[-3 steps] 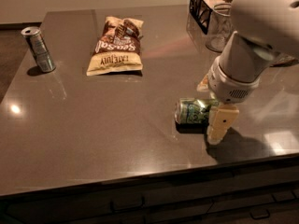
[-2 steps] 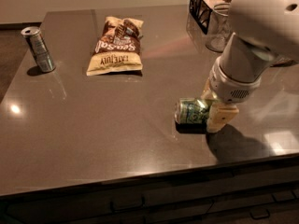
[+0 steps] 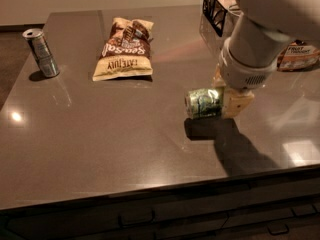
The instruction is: Place green can upright
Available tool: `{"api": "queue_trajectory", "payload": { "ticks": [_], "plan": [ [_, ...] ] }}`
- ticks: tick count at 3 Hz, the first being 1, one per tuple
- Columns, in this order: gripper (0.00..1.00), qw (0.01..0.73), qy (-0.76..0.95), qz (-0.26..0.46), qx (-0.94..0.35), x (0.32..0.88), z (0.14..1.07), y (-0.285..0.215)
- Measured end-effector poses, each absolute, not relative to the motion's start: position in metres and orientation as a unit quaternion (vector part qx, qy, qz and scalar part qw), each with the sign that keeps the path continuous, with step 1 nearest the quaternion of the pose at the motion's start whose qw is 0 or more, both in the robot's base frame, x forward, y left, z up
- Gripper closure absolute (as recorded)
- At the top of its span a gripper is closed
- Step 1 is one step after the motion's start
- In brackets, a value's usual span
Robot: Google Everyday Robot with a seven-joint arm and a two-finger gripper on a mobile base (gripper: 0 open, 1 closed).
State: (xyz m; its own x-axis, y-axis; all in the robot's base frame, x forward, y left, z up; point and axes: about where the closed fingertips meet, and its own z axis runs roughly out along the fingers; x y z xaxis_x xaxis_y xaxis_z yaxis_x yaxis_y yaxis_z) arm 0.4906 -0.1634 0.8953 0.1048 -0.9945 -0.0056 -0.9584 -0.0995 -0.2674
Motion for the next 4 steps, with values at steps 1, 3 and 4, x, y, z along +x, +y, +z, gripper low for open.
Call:
{"api": "queue_trajectory", "payload": {
  "ticks": [1,3,4],
  "plan": [
    [1.00,0.127,0.601,-0.133,-0.778,0.514,0.929,-0.144],
    [1.00,0.194,0.430,-0.185,-0.862,0.536,0.968,-0.100],
    [1.00,0.192,0.412,-0.190,-0.870,0.536,0.969,-0.099]
  ]
}}
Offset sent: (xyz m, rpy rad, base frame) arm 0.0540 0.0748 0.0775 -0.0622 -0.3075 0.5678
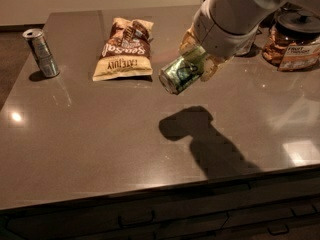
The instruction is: Place green can upright
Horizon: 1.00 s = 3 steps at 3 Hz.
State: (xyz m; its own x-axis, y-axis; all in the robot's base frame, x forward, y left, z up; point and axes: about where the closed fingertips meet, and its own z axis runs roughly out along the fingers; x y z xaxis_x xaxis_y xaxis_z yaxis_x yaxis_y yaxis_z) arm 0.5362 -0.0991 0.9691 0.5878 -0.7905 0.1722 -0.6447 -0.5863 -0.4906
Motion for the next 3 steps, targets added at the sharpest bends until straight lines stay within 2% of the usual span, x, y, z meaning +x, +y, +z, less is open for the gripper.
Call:
{"api": "queue_trajectory", "payload": {
  "ticks": [2,3],
  "plan": [
    [1.00,0.180,0.409,-0.216,-0.868,0.539,0.973,-0.105],
    [1.00,0.165,0.366,-0.282,-0.871,0.538,0.981,-0.107]
  ]
}}
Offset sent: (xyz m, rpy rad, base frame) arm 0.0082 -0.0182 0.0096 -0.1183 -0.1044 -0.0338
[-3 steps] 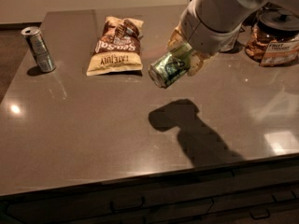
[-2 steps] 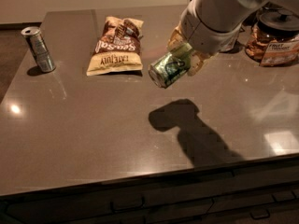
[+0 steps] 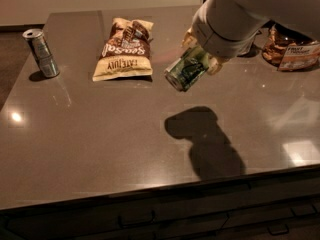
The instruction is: Place green can upright
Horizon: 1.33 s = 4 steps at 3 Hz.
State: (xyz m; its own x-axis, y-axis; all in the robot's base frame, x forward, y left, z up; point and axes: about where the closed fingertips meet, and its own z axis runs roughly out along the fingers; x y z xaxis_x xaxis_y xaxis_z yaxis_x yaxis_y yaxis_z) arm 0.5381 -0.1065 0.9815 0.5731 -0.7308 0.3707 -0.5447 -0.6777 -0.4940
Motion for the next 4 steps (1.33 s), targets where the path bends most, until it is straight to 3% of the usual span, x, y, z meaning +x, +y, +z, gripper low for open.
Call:
{"api": "queue_trajectory", "payload": {
  "ticks": [2,4],
  "plan": [
    [1.00,0.169,0.215,-0.385,-0.881,0.536,0.989,-0.088],
    [1.00,0.217,0.095,-0.417,-0.878,0.521,0.980,-0.056]
  ]
}}
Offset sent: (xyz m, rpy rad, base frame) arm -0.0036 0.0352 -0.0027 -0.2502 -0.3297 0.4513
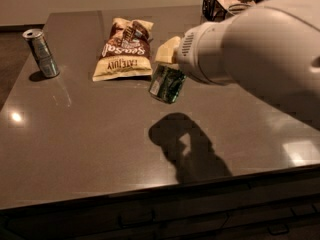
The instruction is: Place green can upright
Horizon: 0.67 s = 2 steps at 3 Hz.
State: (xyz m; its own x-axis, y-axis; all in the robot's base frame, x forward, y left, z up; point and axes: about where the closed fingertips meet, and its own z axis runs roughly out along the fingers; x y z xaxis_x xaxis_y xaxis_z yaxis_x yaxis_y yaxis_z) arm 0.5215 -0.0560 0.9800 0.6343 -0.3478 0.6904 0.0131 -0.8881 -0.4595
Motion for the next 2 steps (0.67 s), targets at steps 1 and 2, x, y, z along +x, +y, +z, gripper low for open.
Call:
{"api": "queue_trajectory", "payload": {
  "ticks": [1,2],
  "plan": [
    [1.00,0.218,0.027,-0.443,-0.869,0.514,0.969,-0.039],
    [1.00,0.187,-0.061,-0.486,-0.851,0.509,0.958,-0.027]
  ]
}}
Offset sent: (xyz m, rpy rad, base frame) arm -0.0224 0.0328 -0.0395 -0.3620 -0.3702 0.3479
